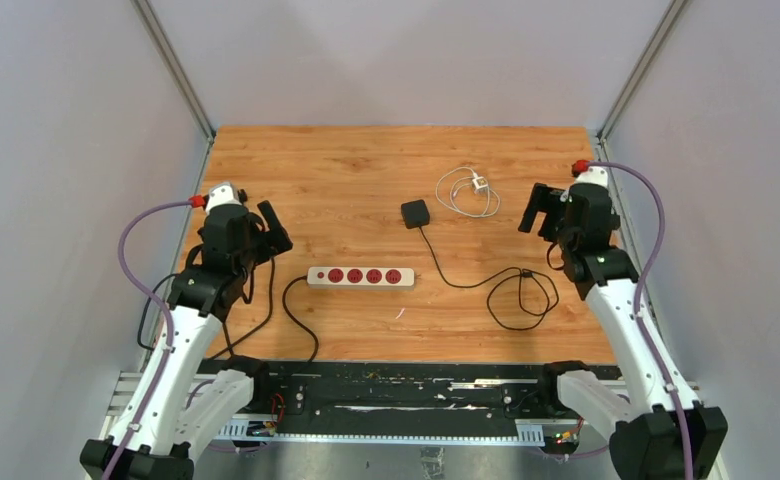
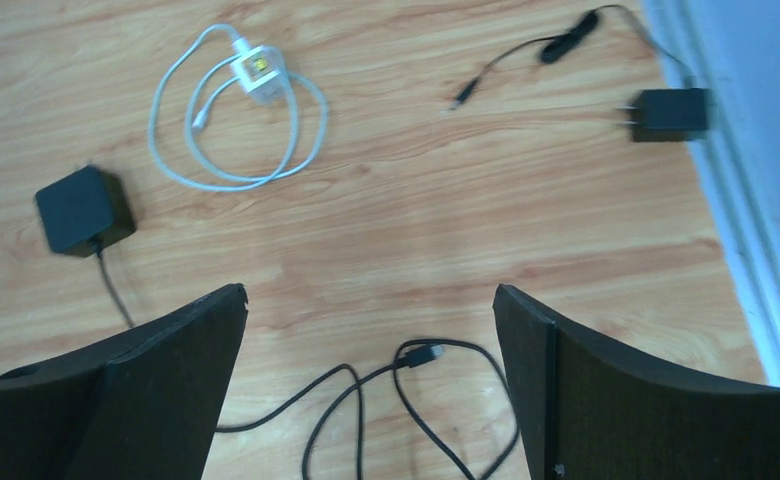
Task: Insert the plug
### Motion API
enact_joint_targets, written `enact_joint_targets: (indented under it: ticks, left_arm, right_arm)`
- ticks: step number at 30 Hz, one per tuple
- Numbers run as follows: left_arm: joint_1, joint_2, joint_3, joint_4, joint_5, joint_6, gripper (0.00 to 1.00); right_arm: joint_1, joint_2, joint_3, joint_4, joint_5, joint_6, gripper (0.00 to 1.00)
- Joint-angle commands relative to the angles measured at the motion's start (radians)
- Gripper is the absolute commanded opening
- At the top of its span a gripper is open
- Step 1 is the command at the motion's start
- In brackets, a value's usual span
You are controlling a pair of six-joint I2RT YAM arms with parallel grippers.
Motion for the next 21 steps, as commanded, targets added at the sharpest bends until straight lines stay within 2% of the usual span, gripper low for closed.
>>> enact_joint_targets:
  ticks: [1, 6, 13, 18, 21]
  left_arm:
    - [0.003, 0.022, -0.037, 0.052, 0.073, -0.011, 1.00]
    - [0.003, 0.064, -0.083, 0.161, 0.181, -0.038, 1.00]
    - [0.004, 0.121, -0.085, 0.185, 0.173, -0.020, 1.00]
    - [0.003, 0.157, -0.088, 0.201, 0.190, -0.016, 1.00]
    - [0.003, 0.172, -0.094, 0.204, 0.184, -0.012, 1.00]
  right_arm:
    - [-0.002, 0.149, 0.082, 0.067, -0.307, -0.108, 0.98]
    - [0.007, 0.501, 0.302, 0.048, -0.444, -0.125, 0.89]
    - [0.041, 1.042, 0.748, -0.073, -0.372, -0.216, 0.81]
    - [0.066, 1.269, 1.002, -0.170, -0.311, -0.327, 0.77]
    - [0.072, 1.339, 1.073, -0.198, -0.294, -0.361, 0.75]
